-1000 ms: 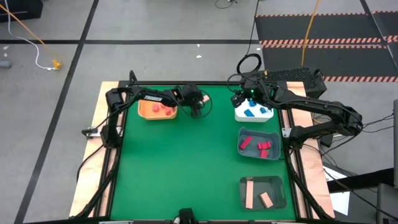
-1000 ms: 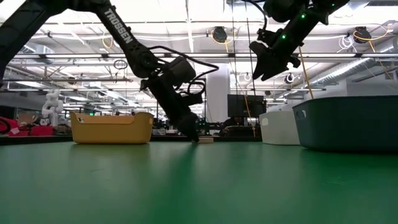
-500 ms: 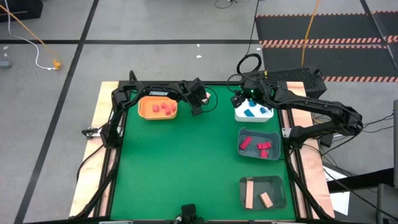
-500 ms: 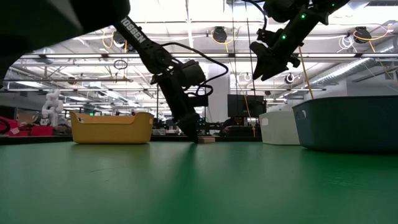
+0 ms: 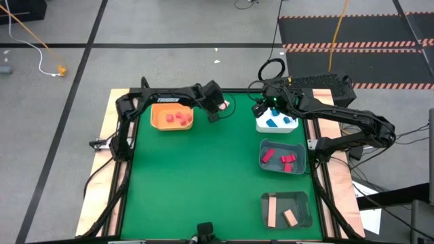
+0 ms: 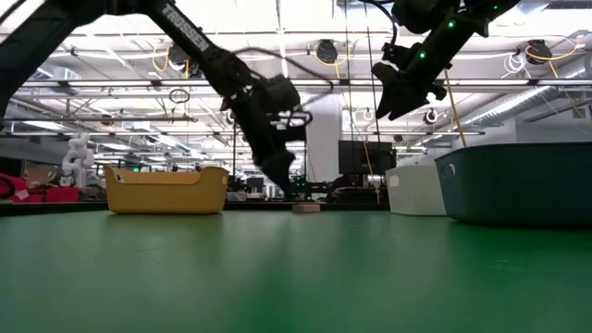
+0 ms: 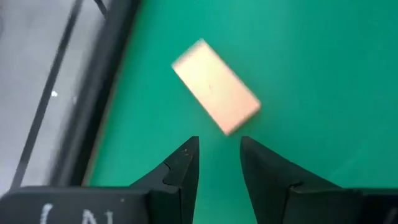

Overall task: Sort & place blocks by color
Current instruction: Put the brown block into the black bin

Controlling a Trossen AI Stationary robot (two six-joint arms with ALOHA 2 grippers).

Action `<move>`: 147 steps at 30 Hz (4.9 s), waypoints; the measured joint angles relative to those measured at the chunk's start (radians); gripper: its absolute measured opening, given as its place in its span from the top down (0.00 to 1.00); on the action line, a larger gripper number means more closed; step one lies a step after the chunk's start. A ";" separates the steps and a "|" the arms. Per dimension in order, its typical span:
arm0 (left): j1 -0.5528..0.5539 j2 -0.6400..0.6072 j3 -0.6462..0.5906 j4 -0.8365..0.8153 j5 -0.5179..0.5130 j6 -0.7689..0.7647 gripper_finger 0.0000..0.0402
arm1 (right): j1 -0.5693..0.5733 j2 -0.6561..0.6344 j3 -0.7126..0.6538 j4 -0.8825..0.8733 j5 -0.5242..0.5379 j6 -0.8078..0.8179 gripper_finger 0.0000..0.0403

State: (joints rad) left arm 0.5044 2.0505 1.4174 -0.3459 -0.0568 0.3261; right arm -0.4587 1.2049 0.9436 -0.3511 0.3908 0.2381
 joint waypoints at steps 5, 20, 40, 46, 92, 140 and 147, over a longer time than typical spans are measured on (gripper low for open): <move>0.010 -0.030 0.002 0.053 0.116 -0.106 0.70 | 0.000 0.000 0.000 0.004 0.000 -0.017 0.54; 0.025 0.011 0.000 0.096 0.108 -0.271 0.91 | 0.000 0.000 0.000 0.010 0.000 -0.020 0.54; 0.042 0.009 0.000 0.035 0.214 -0.253 0.99 | 0.000 0.000 0.000 0.039 0.000 -0.022 0.54; 0.036 0.009 0.000 -0.011 0.215 -0.249 0.99 | 0.000 0.008 0.000 0.036 -0.002 -0.020 0.54; -0.077 -0.662 0.000 -0.619 0.186 -0.596 0.63 | -0.136 0.561 0.009 0.715 -0.631 -0.461 0.54; -0.094 -0.663 0.000 -0.588 0.185 -0.618 0.63 | -0.171 0.724 0.327 0.437 -0.623 -0.523 0.54; -0.094 -0.663 0.000 -0.588 0.184 -0.617 0.63 | -0.161 0.723 0.327 0.442 -0.472 -0.549 0.53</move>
State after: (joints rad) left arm 0.4099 1.3872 1.4174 -0.9340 0.1276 -0.2908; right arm -0.6201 1.9284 1.2705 0.0909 -0.0809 -0.3110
